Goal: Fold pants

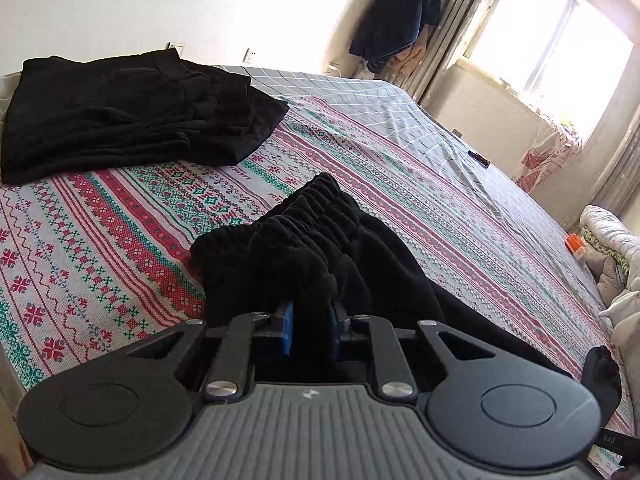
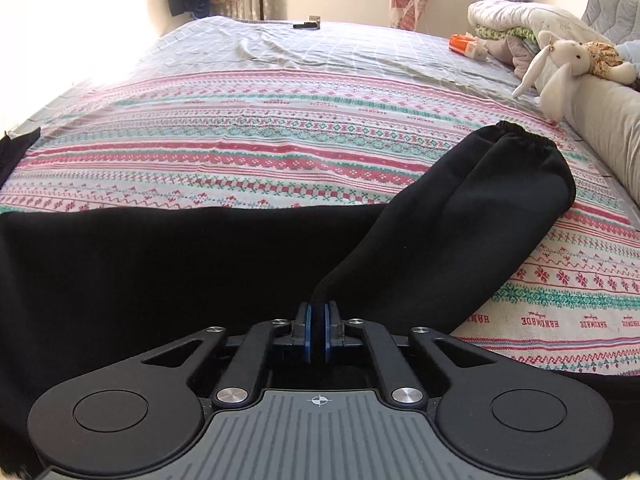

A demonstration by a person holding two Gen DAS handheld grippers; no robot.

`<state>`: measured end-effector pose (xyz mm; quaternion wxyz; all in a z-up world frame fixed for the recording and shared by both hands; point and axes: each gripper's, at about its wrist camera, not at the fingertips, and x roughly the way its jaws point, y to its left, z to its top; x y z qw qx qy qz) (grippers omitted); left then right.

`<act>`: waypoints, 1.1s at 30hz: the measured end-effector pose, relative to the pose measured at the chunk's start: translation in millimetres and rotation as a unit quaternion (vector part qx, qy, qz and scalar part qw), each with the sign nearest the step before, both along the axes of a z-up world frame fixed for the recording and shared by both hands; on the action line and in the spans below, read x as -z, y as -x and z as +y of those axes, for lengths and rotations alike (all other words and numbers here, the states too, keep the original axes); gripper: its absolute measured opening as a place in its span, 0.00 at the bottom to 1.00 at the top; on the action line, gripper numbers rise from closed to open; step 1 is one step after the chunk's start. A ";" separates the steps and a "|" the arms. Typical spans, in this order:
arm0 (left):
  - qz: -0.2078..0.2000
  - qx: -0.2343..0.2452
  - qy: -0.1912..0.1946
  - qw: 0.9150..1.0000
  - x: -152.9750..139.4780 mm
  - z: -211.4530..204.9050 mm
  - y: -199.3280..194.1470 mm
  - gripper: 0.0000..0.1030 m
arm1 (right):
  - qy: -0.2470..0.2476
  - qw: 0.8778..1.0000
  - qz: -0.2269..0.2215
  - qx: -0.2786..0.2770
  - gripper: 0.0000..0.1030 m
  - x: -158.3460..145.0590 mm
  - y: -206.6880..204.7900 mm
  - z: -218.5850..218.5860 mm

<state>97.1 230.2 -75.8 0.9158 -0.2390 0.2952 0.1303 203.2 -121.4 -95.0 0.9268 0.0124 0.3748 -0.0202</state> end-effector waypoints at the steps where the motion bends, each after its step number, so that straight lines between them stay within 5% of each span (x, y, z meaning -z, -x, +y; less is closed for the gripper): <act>1: -0.003 0.006 -0.001 1.000 -4.0 1.2 -1.8 0.46 | -0.001 1.000 -0.019 0.005 0.02 -6.6 2.8 -0.5; 7: -0.040 0.035 -0.003 0.999 -37.1 17.9 -7.2 0.44 | 0.037 0.989 -0.145 0.021 0.02 -61.7 46.9 -1.1; 12: 0.000 0.050 0.031 0.998 -39.7 40.2 -7.3 0.44 | 0.017 0.987 -0.160 0.004 0.02 -89.7 95.8 -7.1; 22: 0.101 0.079 -0.024 0.991 -14.2 42.0 -2.7 0.44 | 0.026 0.996 -0.074 -0.035 0.02 -48.3 152.2 11.2; 29: 0.153 0.066 0.002 0.986 6.9 51.1 -5.0 0.46 | 0.025 0.999 0.015 -0.042 0.01 -16.1 150.3 13.6; 33: 0.156 0.063 -0.026 0.985 4.5 40.1 -0.9 0.53 | 0.017 0.996 0.082 -0.044 0.01 12.0 139.1 10.9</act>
